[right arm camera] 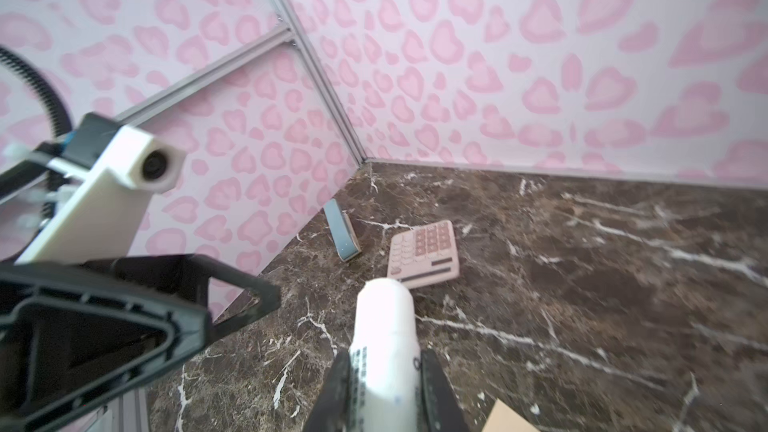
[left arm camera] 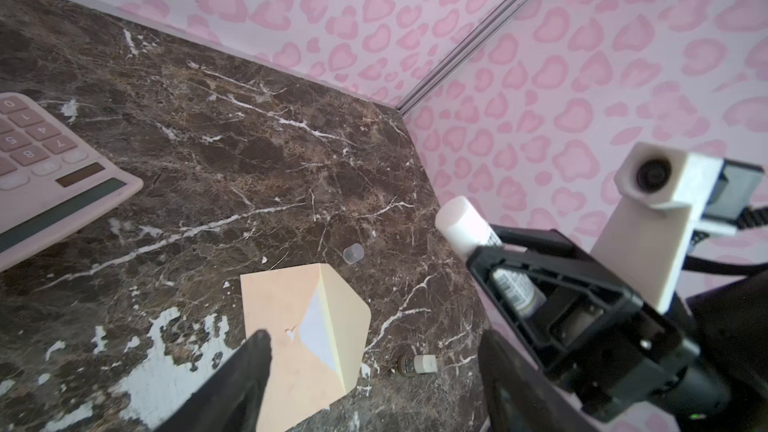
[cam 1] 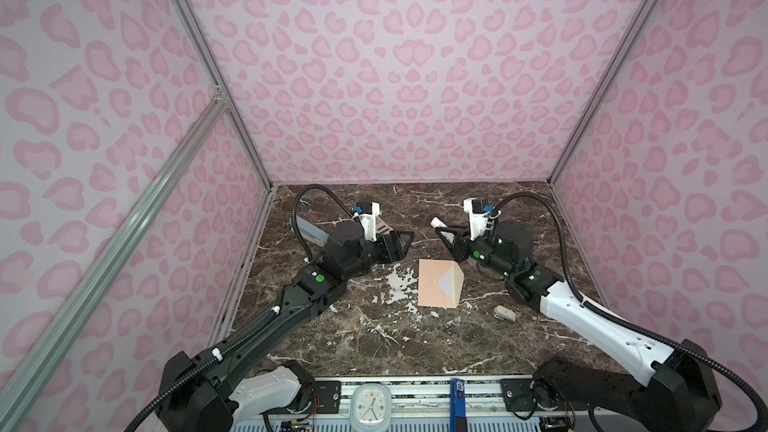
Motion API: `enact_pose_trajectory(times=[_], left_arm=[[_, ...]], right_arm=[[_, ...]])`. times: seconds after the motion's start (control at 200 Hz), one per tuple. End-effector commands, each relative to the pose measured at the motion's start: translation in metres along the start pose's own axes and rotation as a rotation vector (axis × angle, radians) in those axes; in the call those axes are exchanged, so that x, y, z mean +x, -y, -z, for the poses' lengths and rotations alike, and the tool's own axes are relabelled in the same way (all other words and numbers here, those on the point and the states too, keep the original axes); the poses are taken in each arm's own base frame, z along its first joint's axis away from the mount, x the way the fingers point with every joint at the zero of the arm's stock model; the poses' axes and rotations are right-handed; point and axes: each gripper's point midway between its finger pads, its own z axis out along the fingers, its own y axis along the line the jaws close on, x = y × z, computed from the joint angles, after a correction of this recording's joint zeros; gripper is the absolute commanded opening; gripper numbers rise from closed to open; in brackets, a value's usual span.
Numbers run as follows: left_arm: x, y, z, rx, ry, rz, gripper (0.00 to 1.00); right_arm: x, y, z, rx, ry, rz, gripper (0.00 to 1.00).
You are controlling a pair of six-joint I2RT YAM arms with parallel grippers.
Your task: Place the letter into the envelope and seal it
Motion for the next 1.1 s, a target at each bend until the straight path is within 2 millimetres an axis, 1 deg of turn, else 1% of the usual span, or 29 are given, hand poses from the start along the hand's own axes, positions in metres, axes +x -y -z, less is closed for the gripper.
enact_pose_trajectory(times=[0.0, 0.095, 0.19, 0.275, 0.4, 0.65, 0.775, 0.83, 0.875, 1.02, 1.05, 1.065, 1.095], left_arm=[[-0.024, 0.031, 0.006, 0.173, 0.083, 0.06, 0.81], [-0.027, 0.041, 0.008, 0.255, 0.098, 0.112, 0.8], [-0.032, 0.05, 0.013, 0.317, 0.124, 0.144, 0.81], [-0.032, 0.052, 0.012, 0.329, 0.118, 0.149, 0.8], [-0.032, 0.058, 0.012, 0.366, 0.111, 0.165, 0.76], [-0.026, 0.058, 0.001, 0.39, 0.076, 0.189, 0.67], [-0.026, 0.06, -0.001, 0.407, 0.074, 0.197, 0.58], [-0.026, 0.061, -0.002, 0.423, 0.071, 0.208, 0.57], [-0.026, 0.062, -0.003, 0.436, 0.071, 0.213, 0.54], [-0.025, 0.065, -0.006, 0.46, 0.055, 0.222, 0.39], [-0.024, 0.066, -0.006, 0.462, 0.053, 0.221, 0.37], [-0.024, 0.066, -0.006, 0.464, 0.051, 0.221, 0.33], [-0.024, 0.066, -0.006, 0.467, 0.051, 0.221, 0.3]], right_arm=[[-0.046, -0.021, 0.006, -0.021, 0.249, 0.202, 0.0], [-0.04, -0.035, 0.005, -0.035, 0.284, 0.285, 0.0], [-0.035, -0.042, 0.003, -0.017, 0.305, 0.354, 0.0], [-0.032, -0.047, -0.001, -0.011, 0.306, 0.392, 0.0], [-0.03, -0.053, -0.006, -0.004, 0.315, 0.424, 0.0], [-0.032, -0.061, -0.012, -0.006, 0.336, 0.443, 0.0], [-0.032, -0.066, -0.015, -0.014, 0.336, 0.458, 0.0], [-0.03, -0.069, -0.017, -0.017, 0.33, 0.467, 0.0], [-0.028, -0.071, -0.019, -0.021, 0.327, 0.475, 0.0], [-0.024, -0.074, -0.022, -0.018, 0.318, 0.499, 0.0], [-0.023, -0.074, -0.023, -0.016, 0.317, 0.503, 0.0], [-0.023, -0.075, -0.023, -0.016, 0.317, 0.506, 0.0], [-0.022, -0.074, -0.023, -0.014, 0.314, 0.51, 0.0]])
